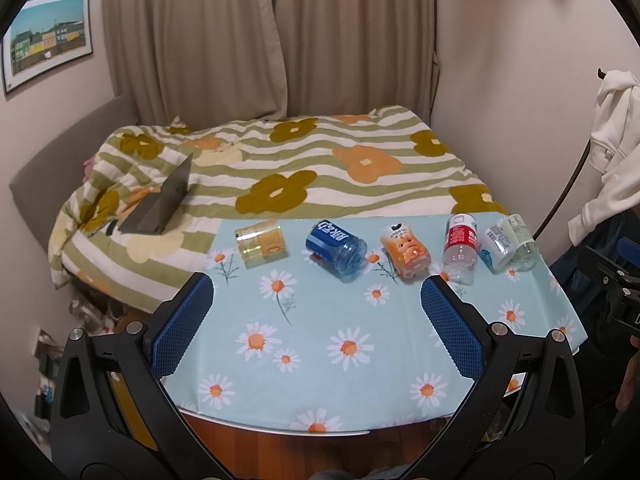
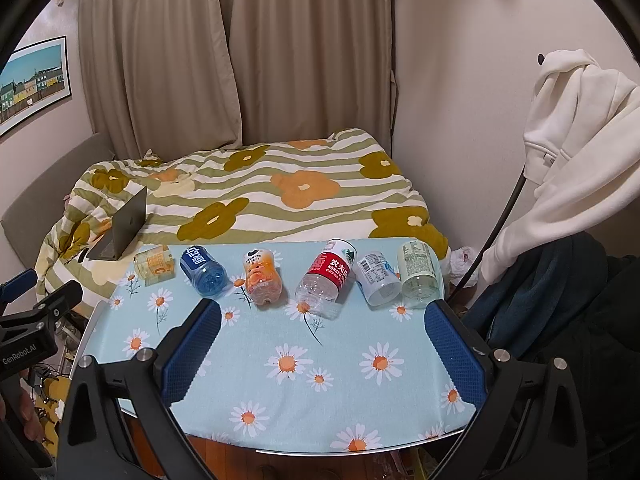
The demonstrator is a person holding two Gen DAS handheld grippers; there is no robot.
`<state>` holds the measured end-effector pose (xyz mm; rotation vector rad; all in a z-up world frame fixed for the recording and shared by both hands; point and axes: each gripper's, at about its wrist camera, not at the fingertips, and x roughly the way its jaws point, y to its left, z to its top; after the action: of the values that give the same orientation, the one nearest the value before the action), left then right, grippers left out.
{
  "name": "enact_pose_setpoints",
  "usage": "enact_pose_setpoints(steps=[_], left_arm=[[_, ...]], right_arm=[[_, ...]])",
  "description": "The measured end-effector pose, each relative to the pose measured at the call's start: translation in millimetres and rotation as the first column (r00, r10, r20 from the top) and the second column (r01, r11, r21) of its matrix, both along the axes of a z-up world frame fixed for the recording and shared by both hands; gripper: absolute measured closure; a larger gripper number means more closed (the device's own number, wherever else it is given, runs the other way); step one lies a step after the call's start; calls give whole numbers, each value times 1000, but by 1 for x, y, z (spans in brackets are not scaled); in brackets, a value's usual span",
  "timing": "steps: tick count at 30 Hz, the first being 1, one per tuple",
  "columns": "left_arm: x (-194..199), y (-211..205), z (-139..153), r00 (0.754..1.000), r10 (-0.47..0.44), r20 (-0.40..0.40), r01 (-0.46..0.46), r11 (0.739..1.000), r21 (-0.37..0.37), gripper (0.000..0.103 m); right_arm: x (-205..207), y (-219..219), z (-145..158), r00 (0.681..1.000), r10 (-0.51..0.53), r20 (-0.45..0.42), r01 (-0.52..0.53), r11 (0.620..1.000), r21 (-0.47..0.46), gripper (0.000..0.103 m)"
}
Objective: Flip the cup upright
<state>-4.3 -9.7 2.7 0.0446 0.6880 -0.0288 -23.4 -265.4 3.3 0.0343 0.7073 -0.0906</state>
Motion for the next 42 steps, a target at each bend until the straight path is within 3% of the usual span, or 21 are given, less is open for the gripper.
enact_pose_setpoints(steps=[33,42], left_arm=[[-3,-18,6,1000,-11,1,11,1000,-5,0],[12,6,1,997,-66,-26,65,997,-37,0]], right_arm=[[-4,12,11,1000,-14,0,14,1000,2,1],[-1,14,11,997,-80,-1,80,997,21,1]])
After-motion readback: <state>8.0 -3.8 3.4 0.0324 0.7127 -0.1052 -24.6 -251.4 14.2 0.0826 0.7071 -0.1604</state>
